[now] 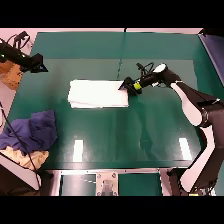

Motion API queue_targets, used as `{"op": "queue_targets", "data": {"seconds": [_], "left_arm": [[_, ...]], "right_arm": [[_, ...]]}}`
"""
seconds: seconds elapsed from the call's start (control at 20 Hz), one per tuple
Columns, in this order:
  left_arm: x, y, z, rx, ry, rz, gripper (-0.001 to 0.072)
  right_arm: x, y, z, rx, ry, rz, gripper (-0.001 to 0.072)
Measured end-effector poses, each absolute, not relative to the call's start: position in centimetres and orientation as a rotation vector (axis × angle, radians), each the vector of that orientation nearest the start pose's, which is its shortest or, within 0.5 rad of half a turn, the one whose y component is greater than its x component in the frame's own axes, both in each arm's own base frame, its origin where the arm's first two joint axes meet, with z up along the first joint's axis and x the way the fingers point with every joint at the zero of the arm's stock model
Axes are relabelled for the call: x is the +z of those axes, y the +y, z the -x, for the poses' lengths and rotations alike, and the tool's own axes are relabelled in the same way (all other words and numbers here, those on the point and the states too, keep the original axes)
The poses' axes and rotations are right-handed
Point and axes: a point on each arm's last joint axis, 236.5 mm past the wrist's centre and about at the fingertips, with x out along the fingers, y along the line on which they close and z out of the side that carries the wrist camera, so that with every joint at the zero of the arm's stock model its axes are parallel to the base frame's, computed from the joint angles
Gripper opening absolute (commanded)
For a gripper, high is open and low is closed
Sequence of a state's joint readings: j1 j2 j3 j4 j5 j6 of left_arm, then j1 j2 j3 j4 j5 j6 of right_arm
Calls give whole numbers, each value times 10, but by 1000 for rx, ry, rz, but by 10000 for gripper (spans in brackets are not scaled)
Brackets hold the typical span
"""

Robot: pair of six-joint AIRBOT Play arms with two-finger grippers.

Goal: Fold the shirts.

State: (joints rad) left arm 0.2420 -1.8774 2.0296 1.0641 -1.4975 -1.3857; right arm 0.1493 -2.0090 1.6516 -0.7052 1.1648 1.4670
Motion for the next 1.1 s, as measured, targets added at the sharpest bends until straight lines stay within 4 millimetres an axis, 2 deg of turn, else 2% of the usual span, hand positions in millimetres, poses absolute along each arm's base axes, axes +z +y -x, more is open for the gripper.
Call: {"op": "queue_targets", "data": {"seconds": [0.05, 0.1, 0.15, 0.3, 0.35, 0.45, 0.55, 0.7, 0.85, 1.0, 1.1], "left_arm": [[51, 11, -520, -311, 1220, 364, 24], [50, 10, -520, -312, 1221, 363, 24], [50, 10, -520, -313, 1220, 362, 24], [50, 10, -520, -315, 1222, 360, 24], [50, 10, -520, -316, 1222, 358, 24], [50, 10, -520, -316, 1222, 358, 24], [50, 10, -520, -317, 1222, 358, 24], [50, 10, -519, -320, 1222, 354, 24], [50, 10, -519, -322, 1223, 351, 24], [50, 10, -519, -324, 1223, 349, 24], [50, 10, -519, -324, 1222, 349, 24]], "right_arm": [[-85, 246, -477, 564, 1452, -688, 211], [-89, 251, -475, 566, 1455, -676, 66], [-89, 255, -476, 570, 1453, -684, 15], [-69, 264, -490, 601, 1396, -708, 15], [-56, 264, -495, 619, 1374, -712, 15], [-22, 255, -509, 648, 1307, -719, 15], [24, 230, -523, 659, 1217, -714, 15], [105, 170, -538, 622, 1044, -731, 15], [177, 90, -537, 524, 877, -759, 15], [222, 0, -520, 368, 755, -782, 15], [238, -61, -502, 242, 704, -794, 15]]}}
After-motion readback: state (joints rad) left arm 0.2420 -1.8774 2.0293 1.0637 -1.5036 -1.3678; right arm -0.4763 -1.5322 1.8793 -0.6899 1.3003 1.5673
